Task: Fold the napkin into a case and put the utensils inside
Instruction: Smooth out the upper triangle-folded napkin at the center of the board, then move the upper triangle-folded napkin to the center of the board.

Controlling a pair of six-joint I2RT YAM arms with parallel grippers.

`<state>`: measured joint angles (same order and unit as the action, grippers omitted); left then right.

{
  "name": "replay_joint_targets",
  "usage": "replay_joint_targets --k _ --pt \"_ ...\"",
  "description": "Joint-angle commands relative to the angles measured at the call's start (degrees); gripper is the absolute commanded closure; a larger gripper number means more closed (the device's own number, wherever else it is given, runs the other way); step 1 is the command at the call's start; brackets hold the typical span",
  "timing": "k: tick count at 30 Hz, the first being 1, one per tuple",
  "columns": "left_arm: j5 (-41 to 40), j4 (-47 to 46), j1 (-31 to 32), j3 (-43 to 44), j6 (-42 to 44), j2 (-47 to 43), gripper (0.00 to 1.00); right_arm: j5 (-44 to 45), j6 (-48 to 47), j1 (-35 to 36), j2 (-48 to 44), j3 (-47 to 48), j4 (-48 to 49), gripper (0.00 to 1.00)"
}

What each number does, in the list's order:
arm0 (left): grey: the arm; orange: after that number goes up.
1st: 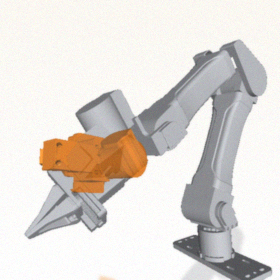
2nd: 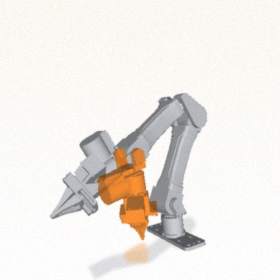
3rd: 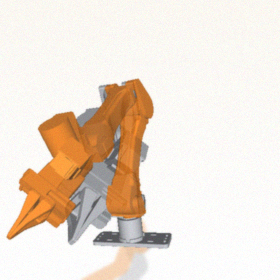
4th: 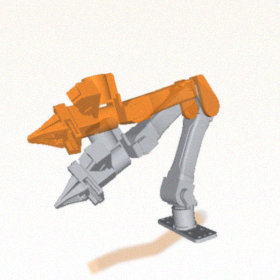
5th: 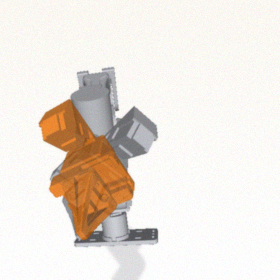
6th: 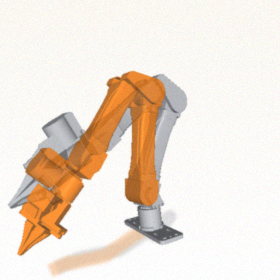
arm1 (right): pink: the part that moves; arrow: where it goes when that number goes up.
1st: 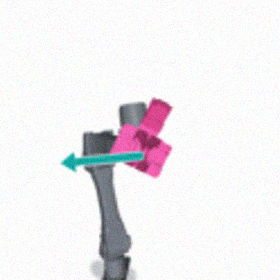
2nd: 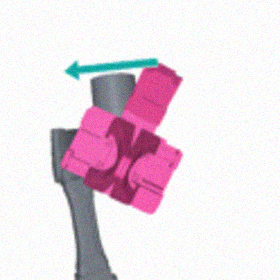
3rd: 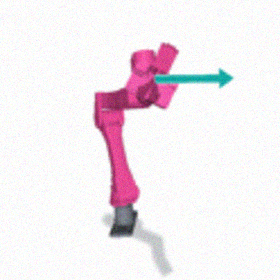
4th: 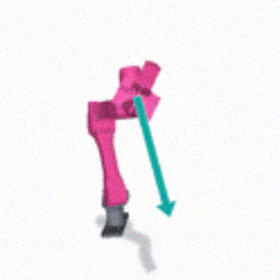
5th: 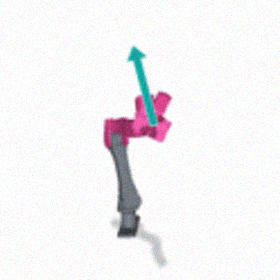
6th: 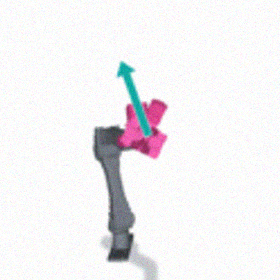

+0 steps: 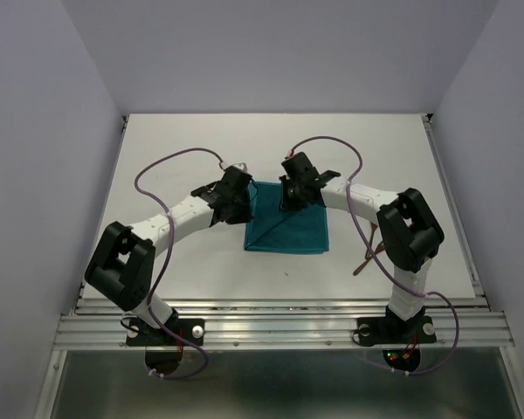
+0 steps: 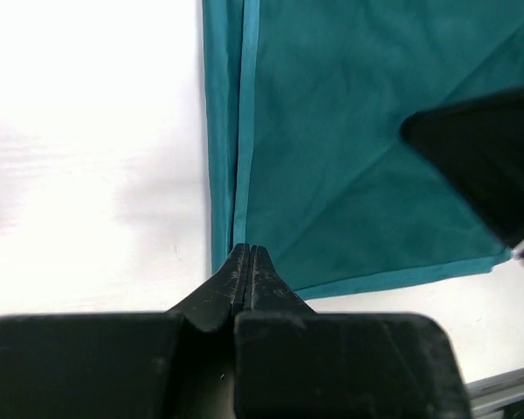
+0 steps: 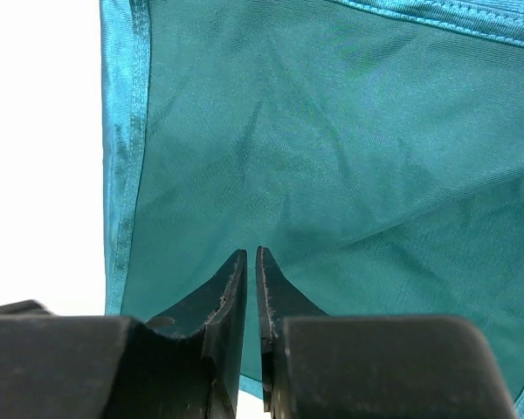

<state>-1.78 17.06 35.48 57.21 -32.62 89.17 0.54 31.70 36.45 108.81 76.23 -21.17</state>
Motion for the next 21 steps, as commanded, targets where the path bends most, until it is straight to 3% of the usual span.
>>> replay_joint_targets --k 1,6,13,21 --pt "-4.5 1.6 -1.5 4.3 1.9 -2.4 1.0 0.7 -0.3 0.4 -0.5 1.8 0.4 0.85" --pt "-1.9 0.8 -3.1 5.5 1.4 -1.2 1.0 0.4 -0.2 0.9 1.9 1.5 1.0 0.85" --pt "-1.6 -1.9 -3.7 0.7 1.0 3.9 1.0 0.3 -0.3 1.4 3.4 -1.0 1.6 0.85" --pt "4.0 -5.7 -1.1 -4.6 -0.5 5.4 1.0 3.7 -1.3 1.4 1.1 -1.4 -0.1 0.85"
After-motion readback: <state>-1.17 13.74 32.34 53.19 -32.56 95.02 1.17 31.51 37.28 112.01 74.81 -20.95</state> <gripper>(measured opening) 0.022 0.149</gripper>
